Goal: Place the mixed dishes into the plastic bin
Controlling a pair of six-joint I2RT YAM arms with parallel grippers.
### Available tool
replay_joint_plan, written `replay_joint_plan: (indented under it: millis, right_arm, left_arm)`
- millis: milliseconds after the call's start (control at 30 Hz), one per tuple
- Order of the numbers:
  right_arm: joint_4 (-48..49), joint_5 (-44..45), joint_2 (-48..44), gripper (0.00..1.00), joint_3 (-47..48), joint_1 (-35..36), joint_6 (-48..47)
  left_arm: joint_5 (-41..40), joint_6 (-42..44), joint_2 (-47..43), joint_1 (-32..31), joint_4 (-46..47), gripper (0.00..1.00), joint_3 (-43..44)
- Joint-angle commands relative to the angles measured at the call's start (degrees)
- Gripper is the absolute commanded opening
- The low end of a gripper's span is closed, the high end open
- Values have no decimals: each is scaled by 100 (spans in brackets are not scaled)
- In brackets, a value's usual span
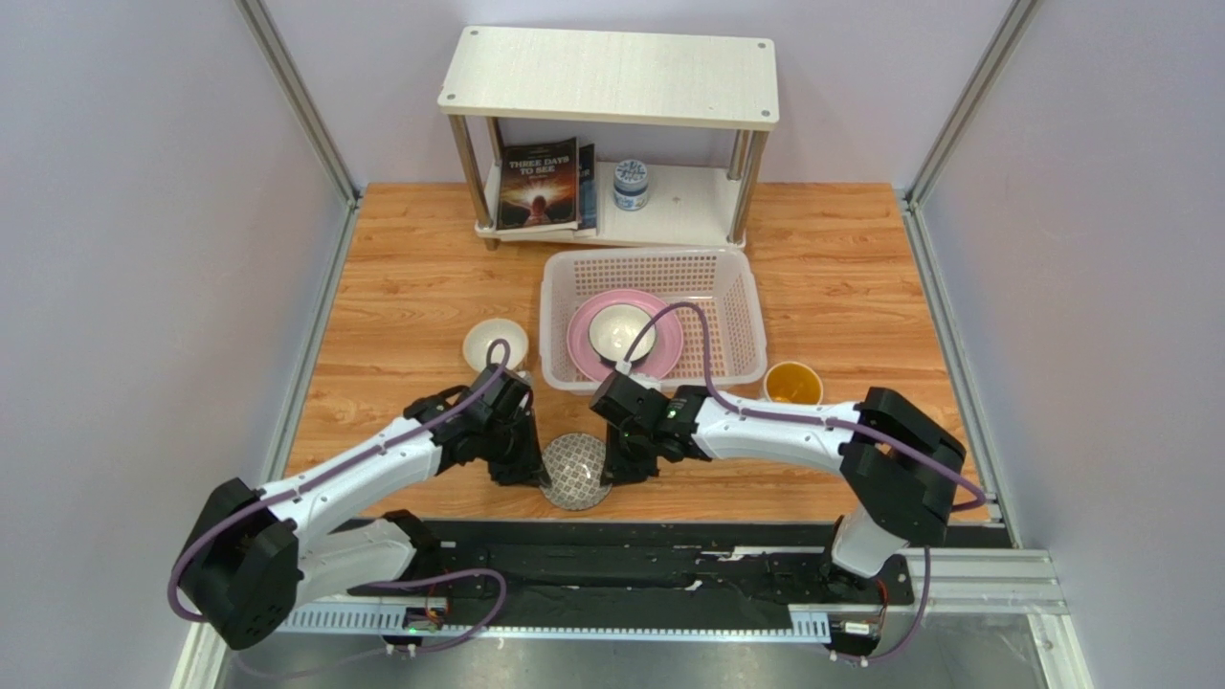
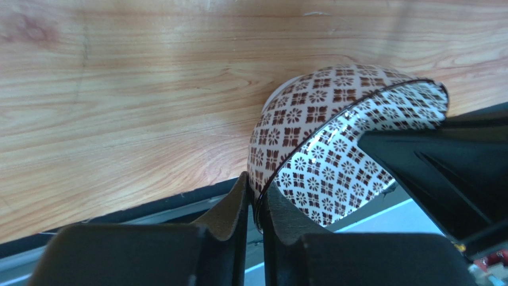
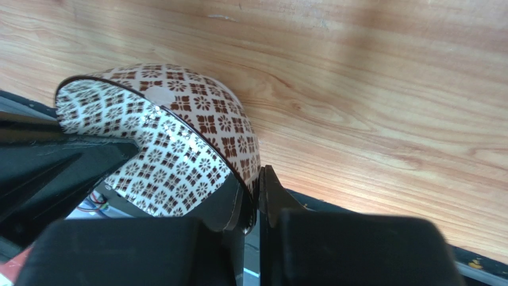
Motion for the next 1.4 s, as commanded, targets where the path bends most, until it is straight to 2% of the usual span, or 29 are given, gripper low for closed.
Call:
replay_joint_plan:
  millis: [0, 67, 100, 133, 200, 267, 333, 433, 533, 633, 667, 767, 867, 967, 1133, 1367]
  right_arm:
    - [-80, 254, 158, 1, 409, 65, -59]
    - [-385, 272, 149, 0, 575, 108, -225]
    - [-527, 272, 132, 0, 654, 135, -304]
    - [-824, 481, 106, 0, 751, 161, -418]
    - [-1177, 597, -44, 0, 1058, 275, -709]
    - [-1626, 738, -202, 0, 1313, 320, -875]
    - [-1959, 782, -526, 0, 1480, 311, -964]
    - [-2459, 843, -912, 0, 2112, 188, -1184]
    - [-2812, 660, -1203, 0, 2752, -329, -1403]
    - [-2953, 379, -1292, 0, 3246, -1234, -1745]
    - [-2989, 360, -1231, 0, 3396, -1758, -1868]
    - [-3235, -228, -670, 0, 4055, -2586, -2422]
    - [-3376, -325, -12, 0, 4678, -2905, -2739]
    - [-3376, -466, 665, 0, 5188, -3055, -2784]
    - [-3332, -764, 1449, 0, 5454, -3082, -2626]
    - [-2858, -782, 1740, 0, 4734, -3090, -2424]
  left_arm:
    - [-47, 7, -472, -10, -430, 28, 364]
    - [-354, 51, -648, -10, -782, 37, 523]
    - [-547, 51, -884, -10, -1219, 44, 732]
    - [-957, 104, -1017, -19, -1475, 49, 856]
    - [-1285, 192, -1394, 68, -2090, 57, 1233]
    - [-1550, 367, -1658, 253, -2373, 59, 1454]
    - [-1524, 508, -1756, 646, -2646, 59, 1674]
    - [-1550, 561, -1809, 886, -2814, 59, 1780]
    - [-1472, 483, -1757, 895, -2761, 59, 1710]
    - [-1270, 368, -1730, 895, -2656, 59, 1570]
    - [-1226, 350, -1756, 895, -2586, 59, 1535]
    - [-1102, 306, -1765, 895, -2515, 58, 1455]
    - [-1120, 368, -1748, 895, -2576, 58, 1499]
    - [-1173, 429, -1721, 895, -2647, 58, 1596]
    - [-1155, 438, -1730, 895, -2682, 58, 1596]
    - [-1129, 412, -1826, 895, -2665, 57, 1420]
